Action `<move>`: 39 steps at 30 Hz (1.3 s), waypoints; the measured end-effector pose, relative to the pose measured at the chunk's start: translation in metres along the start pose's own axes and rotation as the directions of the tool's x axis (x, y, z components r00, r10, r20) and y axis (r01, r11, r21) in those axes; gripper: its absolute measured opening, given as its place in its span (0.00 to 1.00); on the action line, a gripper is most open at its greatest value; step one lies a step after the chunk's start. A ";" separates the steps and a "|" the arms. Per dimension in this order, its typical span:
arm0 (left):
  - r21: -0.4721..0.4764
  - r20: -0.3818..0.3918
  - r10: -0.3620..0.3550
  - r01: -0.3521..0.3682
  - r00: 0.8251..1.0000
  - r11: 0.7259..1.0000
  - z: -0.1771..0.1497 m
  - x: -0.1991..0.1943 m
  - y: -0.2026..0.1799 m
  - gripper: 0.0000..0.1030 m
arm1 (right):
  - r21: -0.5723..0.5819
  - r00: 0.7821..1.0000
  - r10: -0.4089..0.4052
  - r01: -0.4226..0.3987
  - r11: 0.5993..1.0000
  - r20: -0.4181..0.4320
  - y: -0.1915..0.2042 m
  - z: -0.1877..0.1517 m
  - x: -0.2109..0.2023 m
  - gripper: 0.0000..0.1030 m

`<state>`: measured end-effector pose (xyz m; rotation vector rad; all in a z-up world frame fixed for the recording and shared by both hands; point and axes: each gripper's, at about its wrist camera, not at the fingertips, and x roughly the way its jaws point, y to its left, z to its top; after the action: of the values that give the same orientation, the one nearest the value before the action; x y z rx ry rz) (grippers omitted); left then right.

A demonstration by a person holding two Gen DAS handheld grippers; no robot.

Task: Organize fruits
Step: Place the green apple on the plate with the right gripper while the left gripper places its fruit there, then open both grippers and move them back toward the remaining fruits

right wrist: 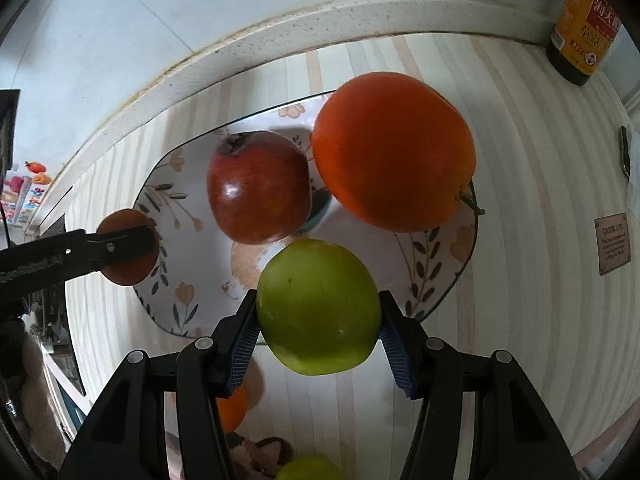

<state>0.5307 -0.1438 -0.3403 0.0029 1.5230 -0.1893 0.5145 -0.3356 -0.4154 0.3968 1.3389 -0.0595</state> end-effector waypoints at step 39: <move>0.000 0.305 0.099 -0.104 0.947 0.995 -0.123 -0.117 0.001 0.84 | -0.129 0.975 -0.116 0.142 0.981 0.191 0.018 -0.056 -0.139 0.92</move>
<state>0.4048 -0.1138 -0.2307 0.0622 1.2098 -0.1128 0.4334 -0.3271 -0.2879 0.1785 1.1779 -0.1062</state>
